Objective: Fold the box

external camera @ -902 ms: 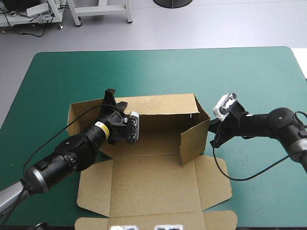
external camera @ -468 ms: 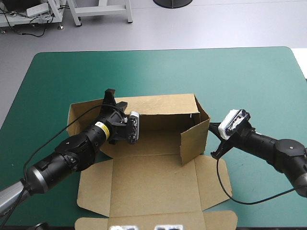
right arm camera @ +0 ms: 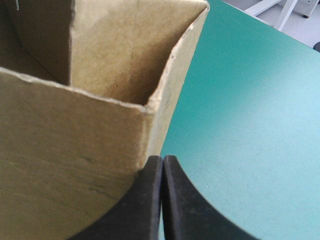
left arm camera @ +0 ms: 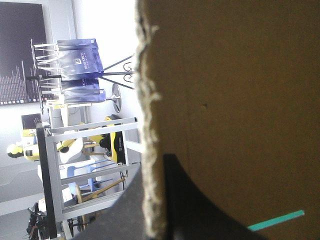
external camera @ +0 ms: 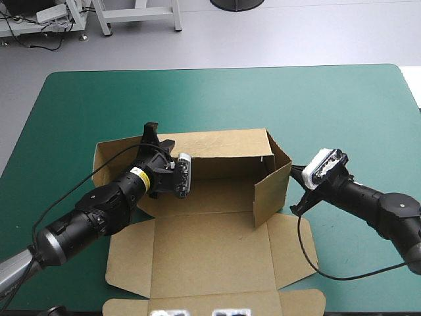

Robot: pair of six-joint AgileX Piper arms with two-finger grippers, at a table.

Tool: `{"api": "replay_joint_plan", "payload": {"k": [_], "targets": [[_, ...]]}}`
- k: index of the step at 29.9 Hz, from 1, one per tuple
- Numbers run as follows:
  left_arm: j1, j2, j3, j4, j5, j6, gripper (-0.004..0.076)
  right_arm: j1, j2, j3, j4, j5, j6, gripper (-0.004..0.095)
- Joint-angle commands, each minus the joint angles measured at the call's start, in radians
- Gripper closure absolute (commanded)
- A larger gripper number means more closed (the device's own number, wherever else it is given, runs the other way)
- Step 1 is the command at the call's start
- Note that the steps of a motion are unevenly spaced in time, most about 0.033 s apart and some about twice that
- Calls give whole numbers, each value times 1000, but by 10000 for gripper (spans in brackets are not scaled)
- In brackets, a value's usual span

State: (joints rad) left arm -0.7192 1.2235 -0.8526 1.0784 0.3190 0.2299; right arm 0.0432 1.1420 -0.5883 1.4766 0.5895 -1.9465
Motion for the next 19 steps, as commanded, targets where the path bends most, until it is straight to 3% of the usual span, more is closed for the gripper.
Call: {"api": "replay_joint_plan", "payload": {"k": [1, 12, 16, 19], "targets": [[-4, -20, -17, 16, -17, -12, 729, 1, -41, -22, 31, 17, 1, 931], [-4, -20, -17, 16, -17, -12, 729, 1, -49, -22, 19, 10, 56, 932], [-4, -20, -17, 23, -17, -12, 729, 1, -49, -22, 23, 22, 166, 928], [-4, -20, -17, 35, -17, -12, 729, 1, -49, -24, 16, 84, 138, 831]]}}
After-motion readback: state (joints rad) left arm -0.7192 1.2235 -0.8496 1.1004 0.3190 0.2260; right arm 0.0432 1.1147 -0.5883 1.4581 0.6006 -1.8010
